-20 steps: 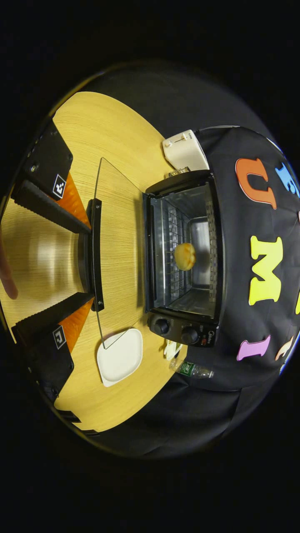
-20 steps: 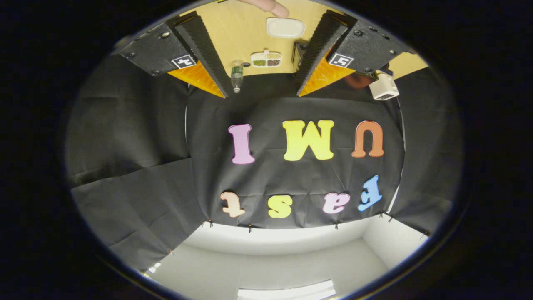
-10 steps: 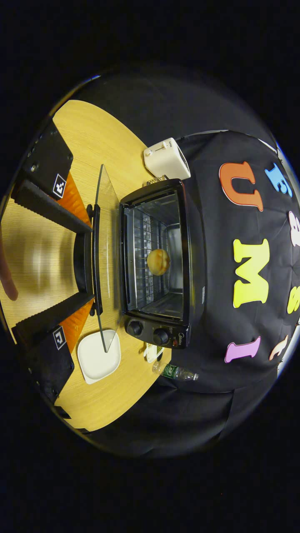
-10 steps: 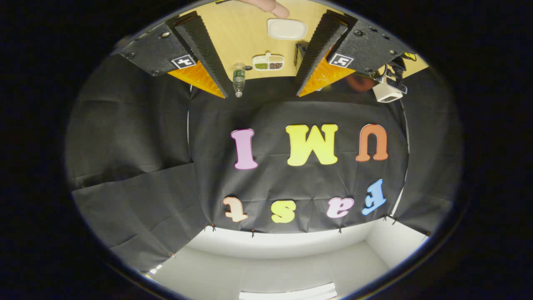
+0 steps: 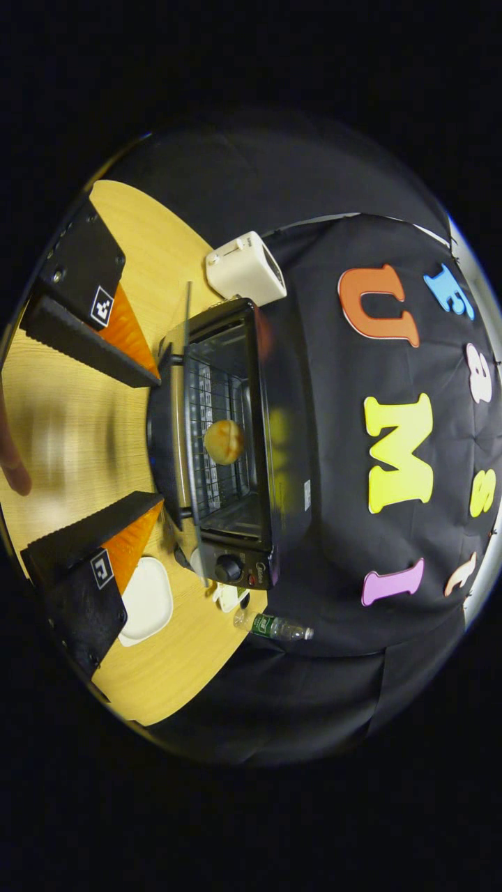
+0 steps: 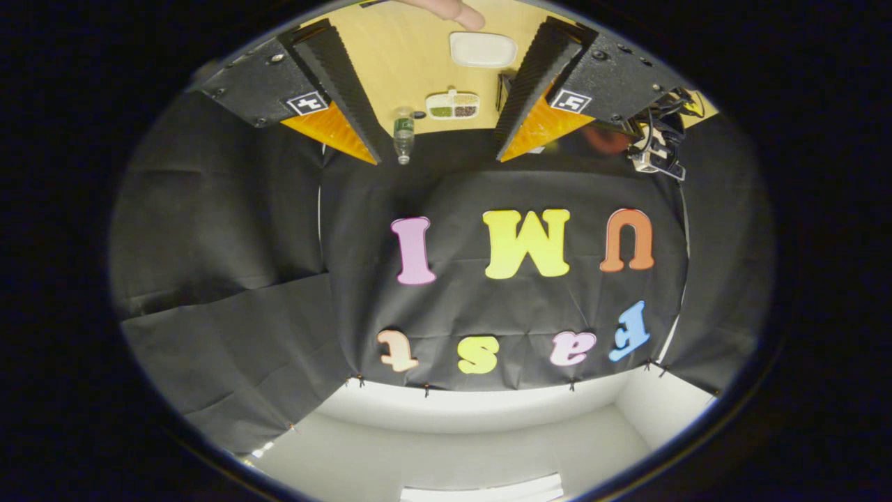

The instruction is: Open the electric oven with the left hand, put the food in, and close the electric oven.

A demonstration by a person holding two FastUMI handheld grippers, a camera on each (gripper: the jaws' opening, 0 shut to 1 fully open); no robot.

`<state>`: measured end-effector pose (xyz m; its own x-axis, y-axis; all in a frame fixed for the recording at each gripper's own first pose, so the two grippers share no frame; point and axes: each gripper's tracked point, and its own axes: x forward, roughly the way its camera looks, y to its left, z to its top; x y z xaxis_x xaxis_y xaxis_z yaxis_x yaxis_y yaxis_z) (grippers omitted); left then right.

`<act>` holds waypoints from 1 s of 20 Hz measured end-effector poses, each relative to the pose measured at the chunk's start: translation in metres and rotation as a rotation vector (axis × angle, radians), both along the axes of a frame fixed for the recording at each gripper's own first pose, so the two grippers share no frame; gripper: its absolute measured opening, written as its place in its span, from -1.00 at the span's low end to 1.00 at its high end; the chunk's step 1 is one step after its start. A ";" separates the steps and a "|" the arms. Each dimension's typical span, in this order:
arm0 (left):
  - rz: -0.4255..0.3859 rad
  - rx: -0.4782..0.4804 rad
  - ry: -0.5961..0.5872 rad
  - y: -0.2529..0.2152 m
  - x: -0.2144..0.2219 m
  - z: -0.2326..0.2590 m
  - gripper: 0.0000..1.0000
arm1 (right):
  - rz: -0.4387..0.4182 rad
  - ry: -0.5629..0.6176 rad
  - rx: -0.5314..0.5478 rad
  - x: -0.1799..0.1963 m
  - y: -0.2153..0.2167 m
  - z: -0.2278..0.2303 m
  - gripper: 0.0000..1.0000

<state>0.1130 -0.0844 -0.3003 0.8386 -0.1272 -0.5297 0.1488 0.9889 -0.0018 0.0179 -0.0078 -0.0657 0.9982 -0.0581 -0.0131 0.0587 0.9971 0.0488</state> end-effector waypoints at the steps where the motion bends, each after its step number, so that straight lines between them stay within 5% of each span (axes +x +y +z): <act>1: 0.015 0.000 -0.001 0.004 0.003 -0.005 0.94 | -0.001 0.002 0.000 0.000 -0.001 0.000 1.00; 2: 0.024 0.005 -0.002 0.007 0.007 -0.009 0.94 | -0.002 0.005 -0.003 -0.003 -0.001 -0.002 0.89; 5: 0.034 -0.019 -0.010 0.011 0.009 -0.008 0.94 | 0.000 0.020 -0.013 -0.003 0.000 -0.007 1.00; 11: 0.024 -0.029 -0.048 0.014 -0.003 0.012 0.93 | 0.005 0.025 -0.010 -0.005 0.002 -0.006 0.89; 20: 0.011 -0.076 -0.201 0.023 -0.041 0.103 0.94 | -0.007 0.011 -0.015 -0.024 0.004 0.004 0.89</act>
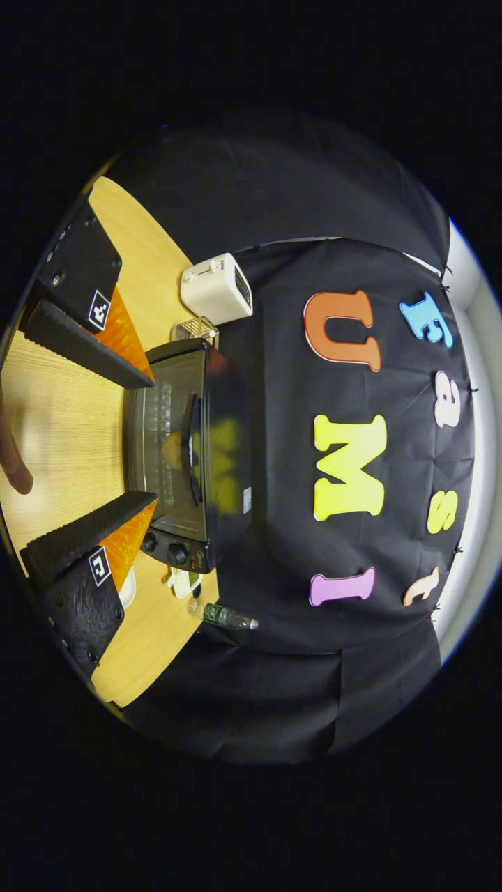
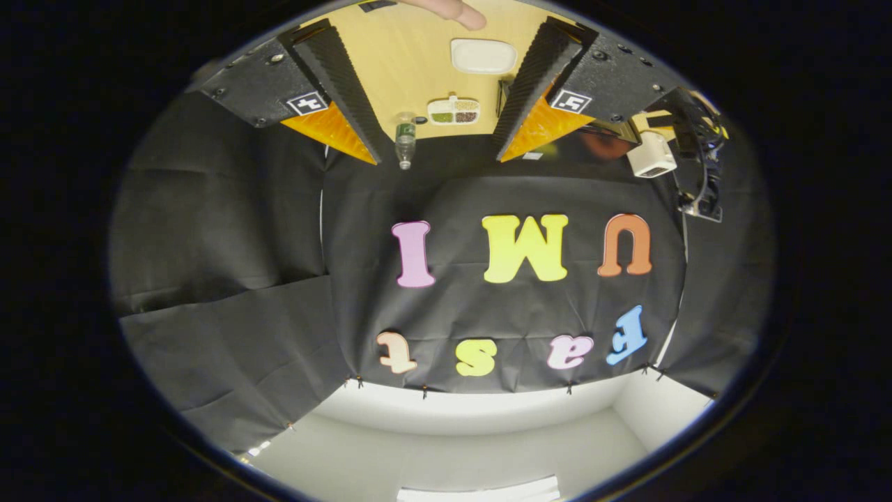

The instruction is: Open the electric oven with the left hand, put the food in, and close the electric oven.

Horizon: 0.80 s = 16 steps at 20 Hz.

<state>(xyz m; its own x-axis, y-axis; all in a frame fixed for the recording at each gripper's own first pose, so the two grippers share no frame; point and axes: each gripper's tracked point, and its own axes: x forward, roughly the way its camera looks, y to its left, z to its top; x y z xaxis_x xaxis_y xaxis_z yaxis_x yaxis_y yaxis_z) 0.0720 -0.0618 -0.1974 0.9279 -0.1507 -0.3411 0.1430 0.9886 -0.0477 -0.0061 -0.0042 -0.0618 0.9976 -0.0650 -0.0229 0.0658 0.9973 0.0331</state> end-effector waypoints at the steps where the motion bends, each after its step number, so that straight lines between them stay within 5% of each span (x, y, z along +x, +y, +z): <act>1: 0.006 -0.002 -0.025 0.003 -0.005 0.014 0.94 | -0.001 -0.003 -0.002 -0.003 0.000 0.003 0.89; 4: 0.034 -0.006 -0.088 0.014 -0.027 0.047 0.93 | -0.001 -0.016 -0.006 -0.011 0.000 0.007 1.00; 16: 0.069 -0.007 -0.296 0.027 -0.094 0.147 0.92 | 0.014 -0.052 -0.004 -0.040 -0.001 0.020 0.89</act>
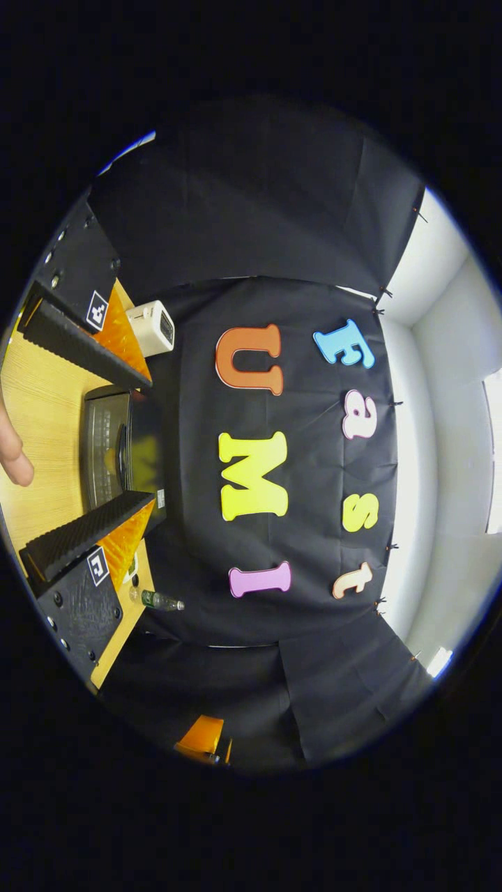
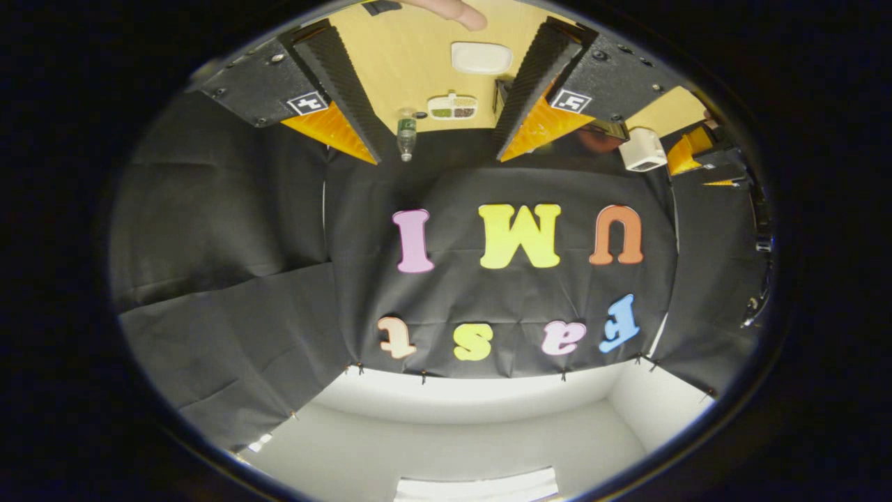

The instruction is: Open the electric oven with the left hand, put the food in, and close the electric oven.

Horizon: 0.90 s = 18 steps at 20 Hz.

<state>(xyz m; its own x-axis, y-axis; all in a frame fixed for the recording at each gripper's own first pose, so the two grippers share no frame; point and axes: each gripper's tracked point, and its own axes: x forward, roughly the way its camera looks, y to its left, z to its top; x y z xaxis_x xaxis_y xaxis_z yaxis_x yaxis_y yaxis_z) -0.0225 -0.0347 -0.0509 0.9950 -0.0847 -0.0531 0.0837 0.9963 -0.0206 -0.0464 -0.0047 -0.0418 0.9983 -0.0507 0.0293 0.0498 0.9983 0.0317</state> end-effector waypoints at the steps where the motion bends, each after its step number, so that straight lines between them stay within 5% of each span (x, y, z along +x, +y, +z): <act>1: 0.004 -0.001 -0.010 -0.001 -0.004 0.004 0.92 | -0.002 0.000 -0.003 0.000 -0.002 -0.002 0.89; 18: 0.010 0.026 0.000 -0.008 -0.028 -0.004 0.92 | 0.013 0.049 -0.001 0.026 -0.014 -0.025 0.89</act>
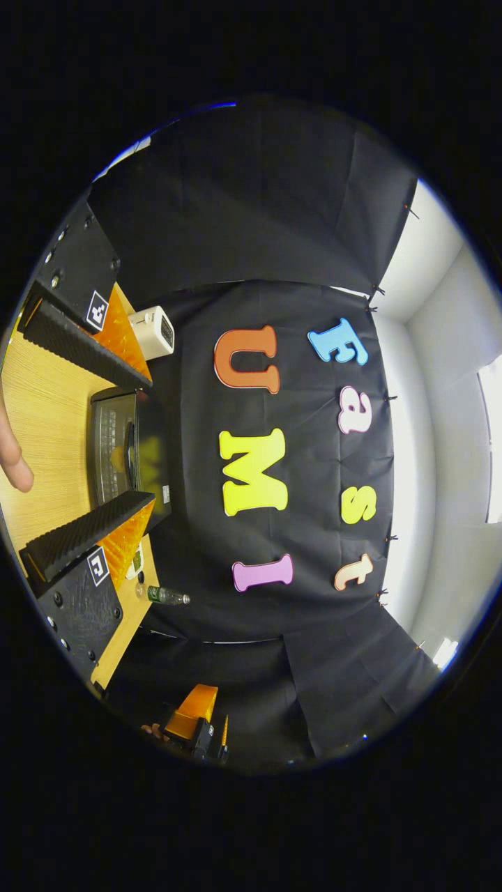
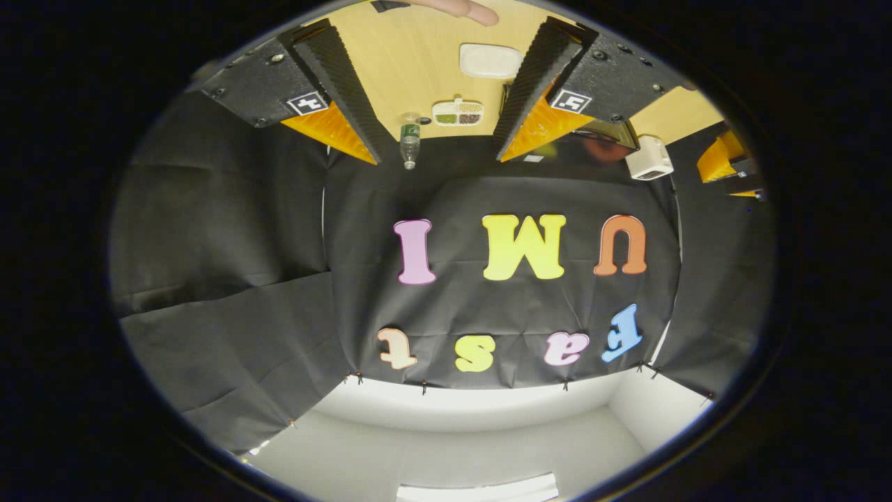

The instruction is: Open the electric oven with the left hand, put the food in, and close the electric oven.

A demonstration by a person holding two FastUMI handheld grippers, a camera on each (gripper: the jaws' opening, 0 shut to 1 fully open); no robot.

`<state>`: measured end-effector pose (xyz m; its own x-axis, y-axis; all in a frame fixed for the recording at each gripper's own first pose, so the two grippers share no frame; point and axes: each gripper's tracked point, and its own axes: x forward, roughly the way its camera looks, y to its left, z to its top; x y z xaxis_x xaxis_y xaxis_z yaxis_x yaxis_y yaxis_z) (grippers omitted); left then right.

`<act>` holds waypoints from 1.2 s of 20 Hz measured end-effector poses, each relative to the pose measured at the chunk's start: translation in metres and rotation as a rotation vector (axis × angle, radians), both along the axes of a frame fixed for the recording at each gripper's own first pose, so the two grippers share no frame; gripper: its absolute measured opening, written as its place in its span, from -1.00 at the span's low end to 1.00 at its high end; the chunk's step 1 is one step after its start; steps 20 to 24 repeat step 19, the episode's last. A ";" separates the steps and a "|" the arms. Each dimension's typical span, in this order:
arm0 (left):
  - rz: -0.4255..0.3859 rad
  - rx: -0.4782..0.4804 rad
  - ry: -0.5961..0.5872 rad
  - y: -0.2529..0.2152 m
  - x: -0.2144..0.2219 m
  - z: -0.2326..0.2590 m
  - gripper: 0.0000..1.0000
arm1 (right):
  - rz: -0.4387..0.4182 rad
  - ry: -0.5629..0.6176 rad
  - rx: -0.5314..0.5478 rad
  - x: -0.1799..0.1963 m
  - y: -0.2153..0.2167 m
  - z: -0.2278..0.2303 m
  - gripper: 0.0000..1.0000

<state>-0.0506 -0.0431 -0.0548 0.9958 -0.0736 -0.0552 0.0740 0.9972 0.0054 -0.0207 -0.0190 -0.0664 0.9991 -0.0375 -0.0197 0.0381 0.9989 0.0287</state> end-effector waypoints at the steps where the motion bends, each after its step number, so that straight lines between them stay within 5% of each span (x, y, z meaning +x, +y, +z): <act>1: 0.000 -0.003 0.000 0.000 -0.001 0.001 0.92 | 0.007 0.001 0.002 0.000 0.001 0.001 1.00; 2: 0.000 -0.002 -0.003 0.001 0.000 0.002 0.92 | 0.010 0.000 0.005 0.001 0.001 0.001 0.89; 3: -0.001 0.003 -0.009 0.002 -0.001 0.003 0.92 | 0.013 -0.003 0.006 0.001 0.000 0.003 1.00; 4: -0.001 0.010 -0.019 0.002 0.000 0.005 0.92 | 0.011 -0.006 0.005 0.002 -0.001 0.003 0.89; 24: -0.006 0.030 -0.009 -0.004 0.006 0.006 0.92 | -0.009 -0.008 0.011 0.006 -0.016 0.003 0.89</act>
